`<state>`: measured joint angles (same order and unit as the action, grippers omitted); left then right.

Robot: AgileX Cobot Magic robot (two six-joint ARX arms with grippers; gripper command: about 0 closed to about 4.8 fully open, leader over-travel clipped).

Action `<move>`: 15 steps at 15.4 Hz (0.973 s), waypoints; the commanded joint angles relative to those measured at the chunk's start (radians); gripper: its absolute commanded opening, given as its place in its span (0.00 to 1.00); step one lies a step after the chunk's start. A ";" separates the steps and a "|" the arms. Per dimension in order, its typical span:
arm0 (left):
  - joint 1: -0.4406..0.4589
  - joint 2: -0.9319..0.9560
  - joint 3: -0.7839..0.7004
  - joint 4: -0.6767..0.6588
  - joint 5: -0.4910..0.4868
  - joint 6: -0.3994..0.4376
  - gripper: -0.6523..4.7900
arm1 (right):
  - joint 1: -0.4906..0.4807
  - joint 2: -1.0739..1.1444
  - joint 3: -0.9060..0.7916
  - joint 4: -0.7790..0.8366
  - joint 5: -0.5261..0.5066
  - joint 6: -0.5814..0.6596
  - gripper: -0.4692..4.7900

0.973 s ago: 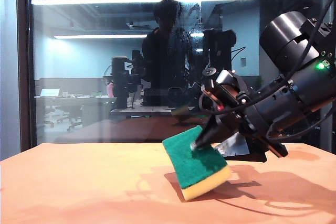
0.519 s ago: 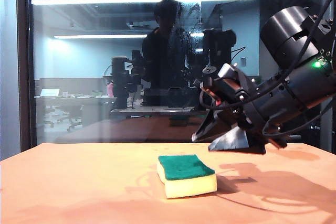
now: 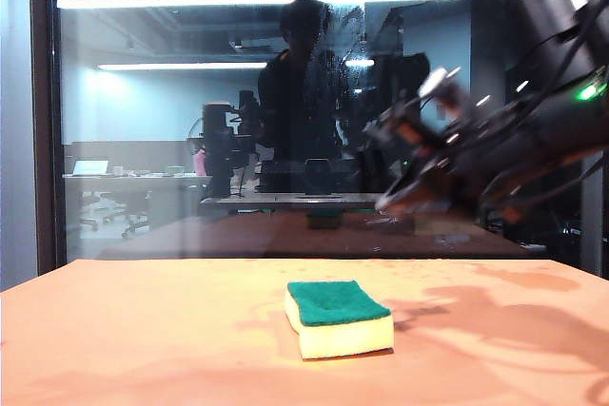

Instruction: Pick up the sponge from the table, wipe the water off the glass, and finally place the sponge back on the table.

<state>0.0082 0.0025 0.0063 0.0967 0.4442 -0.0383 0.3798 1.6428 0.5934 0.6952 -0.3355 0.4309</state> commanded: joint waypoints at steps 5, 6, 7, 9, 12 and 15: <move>0.000 0.000 0.003 0.013 0.004 0.004 0.11 | -0.239 -0.269 0.004 -0.077 0.004 -0.135 0.08; 0.000 0.000 0.003 0.013 0.004 0.004 0.11 | -0.264 -0.306 0.004 -0.107 0.005 -0.163 0.08; 0.000 0.000 0.003 0.013 0.004 0.004 0.11 | -0.288 -0.346 0.004 -0.144 0.017 -0.193 0.08; 0.000 0.000 0.003 0.013 0.000 0.005 0.11 | -0.340 -0.468 0.004 -0.279 0.092 -0.302 0.08; 0.000 0.000 0.002 0.014 -0.037 0.010 0.11 | -0.358 -0.591 -0.018 -0.330 0.190 -0.336 0.08; 0.000 0.000 0.002 0.014 -0.093 0.032 0.11 | -0.357 -0.742 -0.115 -0.324 0.268 -0.336 0.08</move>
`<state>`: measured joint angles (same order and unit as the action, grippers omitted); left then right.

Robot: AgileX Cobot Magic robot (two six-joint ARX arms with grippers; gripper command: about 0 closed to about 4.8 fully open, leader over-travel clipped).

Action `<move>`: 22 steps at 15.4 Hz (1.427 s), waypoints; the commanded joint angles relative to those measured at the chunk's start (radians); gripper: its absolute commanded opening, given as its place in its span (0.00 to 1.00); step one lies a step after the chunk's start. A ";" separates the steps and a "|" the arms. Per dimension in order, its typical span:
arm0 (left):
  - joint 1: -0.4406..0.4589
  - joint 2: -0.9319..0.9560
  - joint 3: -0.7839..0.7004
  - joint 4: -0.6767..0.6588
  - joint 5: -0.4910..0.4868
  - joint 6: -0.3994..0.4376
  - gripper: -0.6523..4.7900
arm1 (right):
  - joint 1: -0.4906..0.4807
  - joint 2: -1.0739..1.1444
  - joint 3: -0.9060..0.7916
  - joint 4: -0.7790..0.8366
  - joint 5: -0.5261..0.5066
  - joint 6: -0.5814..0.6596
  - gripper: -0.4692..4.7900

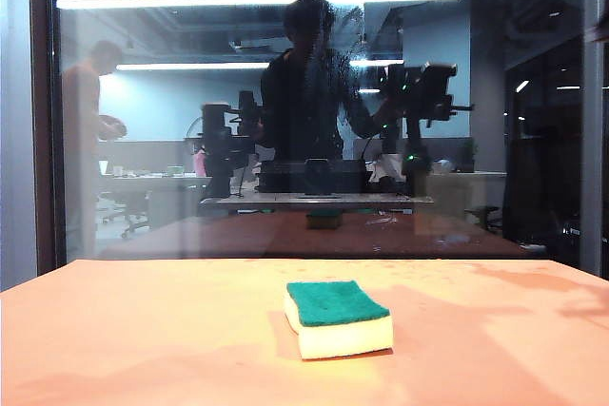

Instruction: Pick up the sponge from the table, wipe the water off the glass, and finally place the sponge back on the table.

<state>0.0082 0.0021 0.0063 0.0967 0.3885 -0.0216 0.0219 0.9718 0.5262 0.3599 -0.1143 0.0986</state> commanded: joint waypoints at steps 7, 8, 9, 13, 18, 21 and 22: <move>0.000 0.000 0.002 0.001 -0.243 0.050 0.11 | 0.001 -0.364 -0.315 0.010 0.115 -0.021 0.08; 0.000 0.000 0.002 -0.005 -0.259 0.052 0.11 | 0.001 -0.395 -0.341 0.010 0.115 -0.021 0.08; 0.000 0.000 0.002 -0.013 -0.262 0.051 0.11 | 0.001 -0.429 -0.362 0.008 0.115 -0.021 0.08; 0.000 0.000 0.002 -0.035 -0.266 0.053 0.11 | 0.000 -0.608 -0.391 -0.126 0.113 -0.021 0.08; 0.000 0.000 0.002 -0.035 -0.333 0.078 0.11 | 0.001 -0.761 -0.425 -0.226 0.113 -0.022 0.08; 0.000 0.000 0.002 -0.036 -0.344 0.078 0.11 | 0.001 -0.871 -0.500 -0.237 0.113 -0.021 0.08; 0.000 0.000 0.002 -0.036 -0.344 0.078 0.11 | 0.001 -0.908 -0.512 -0.265 0.113 -0.021 0.08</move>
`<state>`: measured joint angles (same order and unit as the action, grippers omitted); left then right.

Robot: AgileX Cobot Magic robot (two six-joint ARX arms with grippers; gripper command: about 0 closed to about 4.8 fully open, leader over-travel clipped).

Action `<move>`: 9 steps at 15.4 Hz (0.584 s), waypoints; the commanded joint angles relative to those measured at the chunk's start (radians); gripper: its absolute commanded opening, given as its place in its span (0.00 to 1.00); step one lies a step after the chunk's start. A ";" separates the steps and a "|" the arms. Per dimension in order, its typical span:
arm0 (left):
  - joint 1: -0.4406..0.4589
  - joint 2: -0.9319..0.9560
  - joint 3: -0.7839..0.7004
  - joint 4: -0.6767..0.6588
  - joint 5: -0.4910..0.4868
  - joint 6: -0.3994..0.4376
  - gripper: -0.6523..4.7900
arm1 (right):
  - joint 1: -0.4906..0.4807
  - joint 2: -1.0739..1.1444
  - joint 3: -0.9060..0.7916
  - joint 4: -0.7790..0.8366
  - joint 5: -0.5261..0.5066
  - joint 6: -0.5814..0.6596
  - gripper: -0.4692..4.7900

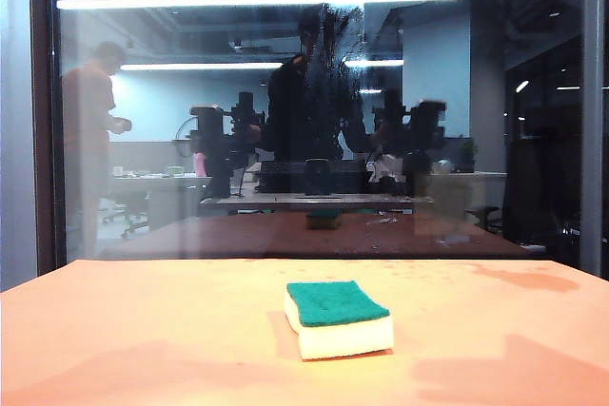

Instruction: Pick up the sponge from the table, wipe the water off the glass, and finally place the sponge back on the table.

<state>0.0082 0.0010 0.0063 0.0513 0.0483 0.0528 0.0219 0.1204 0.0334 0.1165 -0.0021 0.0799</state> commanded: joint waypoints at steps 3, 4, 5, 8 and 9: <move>0.000 0.002 0.002 0.010 -0.031 0.026 0.11 | 0.001 -0.118 -0.022 -0.119 0.000 -0.003 0.08; 0.000 0.002 0.002 0.009 -0.037 0.026 0.11 | 0.001 -0.118 -0.022 -0.129 0.000 -0.003 0.08; 0.000 0.002 0.002 0.009 -0.037 0.027 0.11 | 0.001 -0.118 -0.022 -0.130 0.000 -0.003 0.08; 0.000 0.001 0.002 0.009 -0.037 0.027 0.11 | 0.001 -0.118 -0.022 -0.128 0.000 -0.003 0.08; 0.000 0.002 0.002 0.009 -0.037 0.026 0.11 | 0.001 -0.118 -0.022 -0.128 0.000 -0.003 0.08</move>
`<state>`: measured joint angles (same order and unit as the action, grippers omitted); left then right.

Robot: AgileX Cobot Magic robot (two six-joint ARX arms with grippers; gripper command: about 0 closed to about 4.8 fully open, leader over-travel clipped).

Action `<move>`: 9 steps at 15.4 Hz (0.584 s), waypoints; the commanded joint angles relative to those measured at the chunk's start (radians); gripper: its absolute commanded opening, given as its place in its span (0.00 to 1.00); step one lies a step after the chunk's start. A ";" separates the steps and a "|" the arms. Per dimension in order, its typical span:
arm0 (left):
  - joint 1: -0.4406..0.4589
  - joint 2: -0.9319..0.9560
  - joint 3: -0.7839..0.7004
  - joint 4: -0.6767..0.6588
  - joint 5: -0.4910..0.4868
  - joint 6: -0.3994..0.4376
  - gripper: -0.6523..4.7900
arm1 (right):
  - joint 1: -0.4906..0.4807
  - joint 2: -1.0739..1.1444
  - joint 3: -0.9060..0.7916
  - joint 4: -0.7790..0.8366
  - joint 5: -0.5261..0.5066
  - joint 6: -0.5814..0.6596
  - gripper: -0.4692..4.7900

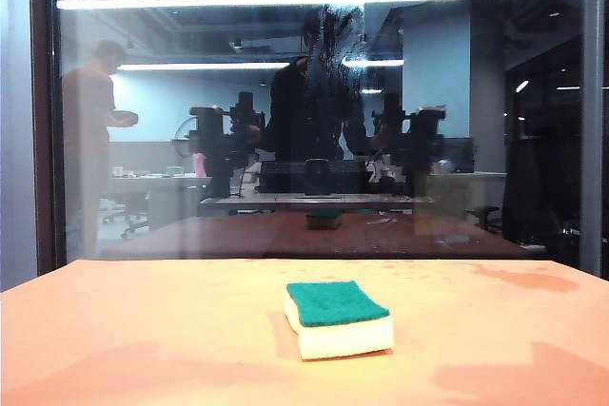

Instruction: Pick up the sponge from the table, wipe the water off the glass, and finally place the sponge back on the table.

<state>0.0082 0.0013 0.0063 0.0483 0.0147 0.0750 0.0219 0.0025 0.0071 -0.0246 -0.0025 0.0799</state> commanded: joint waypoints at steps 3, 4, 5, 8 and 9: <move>0.000 0.001 0.002 0.011 -0.003 0.003 0.11 | 0.001 0.000 0.005 0.013 0.001 -0.003 0.08; 0.000 0.001 0.002 0.011 -0.003 0.003 0.11 | 0.001 0.000 0.005 0.010 0.004 -0.003 0.08; 0.000 0.001 0.002 0.011 -0.003 0.003 0.11 | 0.001 0.000 0.004 0.005 0.004 -0.003 0.08; 0.000 0.001 0.002 0.011 -0.003 0.003 0.11 | 0.001 0.000 0.004 -0.002 0.003 -0.003 0.08; 0.000 0.001 0.002 0.011 -0.003 0.003 0.11 | 0.001 0.000 0.004 -0.002 0.003 -0.003 0.08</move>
<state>0.0082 0.0013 0.0063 0.0483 0.0147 0.0750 0.0219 0.0021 0.0071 -0.0364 -0.0013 0.0803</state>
